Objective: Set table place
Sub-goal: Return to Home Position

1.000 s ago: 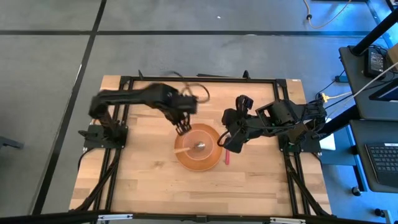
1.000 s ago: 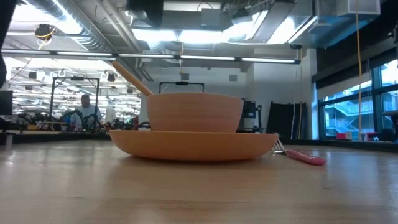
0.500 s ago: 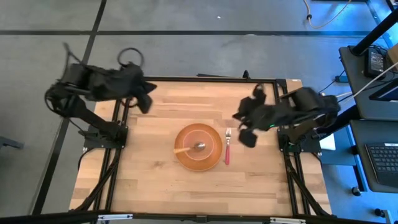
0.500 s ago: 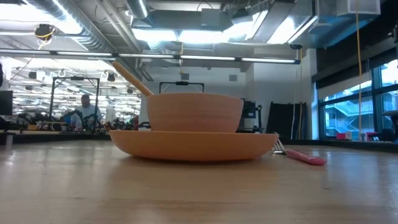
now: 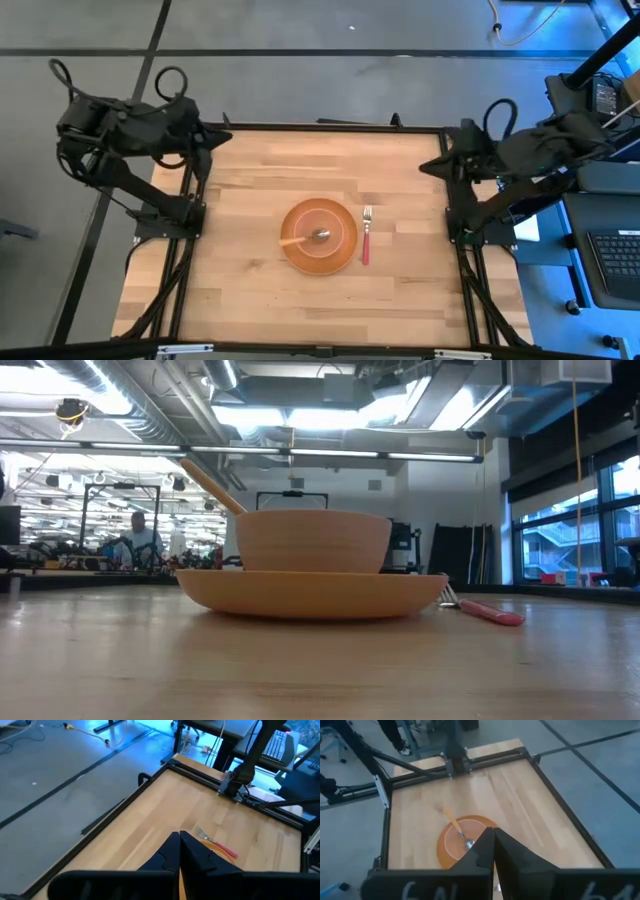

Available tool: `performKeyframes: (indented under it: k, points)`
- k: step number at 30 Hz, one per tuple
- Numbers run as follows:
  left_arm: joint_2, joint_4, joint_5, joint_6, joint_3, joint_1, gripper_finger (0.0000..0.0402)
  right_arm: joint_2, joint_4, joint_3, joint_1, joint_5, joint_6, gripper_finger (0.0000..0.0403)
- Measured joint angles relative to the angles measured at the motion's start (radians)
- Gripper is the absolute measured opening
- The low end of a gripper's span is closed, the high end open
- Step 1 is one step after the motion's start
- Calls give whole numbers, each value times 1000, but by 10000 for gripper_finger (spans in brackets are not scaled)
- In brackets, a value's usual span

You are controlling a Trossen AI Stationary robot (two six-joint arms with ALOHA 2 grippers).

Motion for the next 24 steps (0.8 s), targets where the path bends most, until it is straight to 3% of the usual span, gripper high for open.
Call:
performKeyframes:
  k: [7,10,17,24]
  points:
    - [-54,6,-21,47,-1,0,0,-53,-6,-3,7,70,-2,12]
    - [-88,31,-31,52,-1,0,0,-69,93,-54,5,108,-33,12]
    - [-125,110,-26,132,0,0,0,-104,543,-342,-88,-139,-255,12]
    - [-129,117,71,145,-3,0,0,-280,738,-622,-273,-271,-205,12]
